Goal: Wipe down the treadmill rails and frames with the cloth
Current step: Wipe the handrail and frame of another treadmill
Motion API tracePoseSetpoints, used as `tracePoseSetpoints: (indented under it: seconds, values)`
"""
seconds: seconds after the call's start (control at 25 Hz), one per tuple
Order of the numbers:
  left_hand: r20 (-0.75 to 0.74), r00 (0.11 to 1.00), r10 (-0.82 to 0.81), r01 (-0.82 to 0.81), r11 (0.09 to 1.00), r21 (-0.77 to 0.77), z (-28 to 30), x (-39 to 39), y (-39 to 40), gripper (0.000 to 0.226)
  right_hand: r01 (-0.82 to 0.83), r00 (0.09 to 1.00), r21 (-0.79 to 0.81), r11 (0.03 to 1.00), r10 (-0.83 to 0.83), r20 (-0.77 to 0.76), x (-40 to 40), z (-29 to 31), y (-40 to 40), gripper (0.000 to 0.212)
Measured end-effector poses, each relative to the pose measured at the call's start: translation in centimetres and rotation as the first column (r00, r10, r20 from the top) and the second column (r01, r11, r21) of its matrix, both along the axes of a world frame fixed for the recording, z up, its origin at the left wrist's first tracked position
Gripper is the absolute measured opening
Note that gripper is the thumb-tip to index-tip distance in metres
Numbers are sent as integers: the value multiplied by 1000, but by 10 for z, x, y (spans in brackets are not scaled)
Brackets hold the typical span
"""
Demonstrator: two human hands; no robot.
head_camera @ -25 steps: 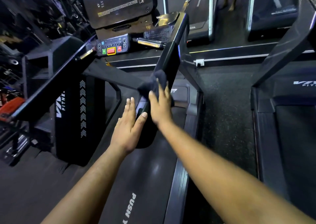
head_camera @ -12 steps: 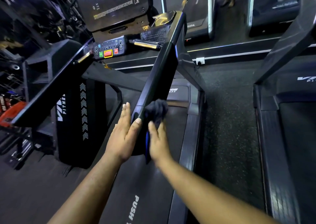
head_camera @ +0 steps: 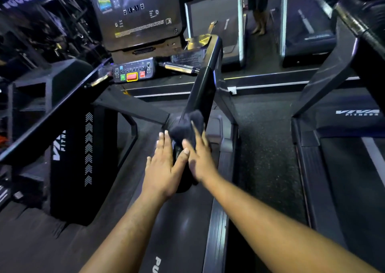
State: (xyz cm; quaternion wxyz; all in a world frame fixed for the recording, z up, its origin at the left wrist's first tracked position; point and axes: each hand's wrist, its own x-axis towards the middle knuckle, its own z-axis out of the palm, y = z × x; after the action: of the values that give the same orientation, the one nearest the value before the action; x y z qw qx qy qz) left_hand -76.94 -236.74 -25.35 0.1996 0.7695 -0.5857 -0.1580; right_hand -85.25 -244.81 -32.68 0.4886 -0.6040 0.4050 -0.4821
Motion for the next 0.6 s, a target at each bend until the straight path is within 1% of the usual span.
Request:
tracePoseSetpoints:
  seconds: [0.04,0.08,0.16,0.24,0.32,0.4,0.48,0.52,0.6]
  values:
    - [-5,1000,6,-6,1000,13,0,1,-2,100,-17,1000,-4,1000,17,23,0,-7,19,67]
    - [10,1000,7,-7,999,32,0,0,-2,100,-7,1000,15,1000,6,19,3,-9,19,67]
    - [72,997,-10,6,998,63,0,0,-1,98,67,997,78,995,-64,-45,12,6,-29,63]
    - [130,991,-5,-7,996,92,5,3,-3,97,133,984,62,989,-124,-126,16,27,-87,62]
    - [140,990,14,-35,988,149,5,5,-9,98,138,981,86,987,-124,-148,13,29,-111,62]
    - [141,990,32,-57,983,175,5,4,-18,99,90,989,36,995,-85,-117,9,20,-92,63]
    - [195,980,29,-68,978,196,5,2,-35,102,26,998,-32,999,-28,-53,6,9,-55,64]
    - [228,973,23,-73,974,214,5,0,-47,104,-3,998,-30,1000,1,-58,6,4,-48,63]
    - [269,963,6,-69,972,224,8,-2,-67,105,17,996,-11,1000,-18,-86,8,9,-76,58]
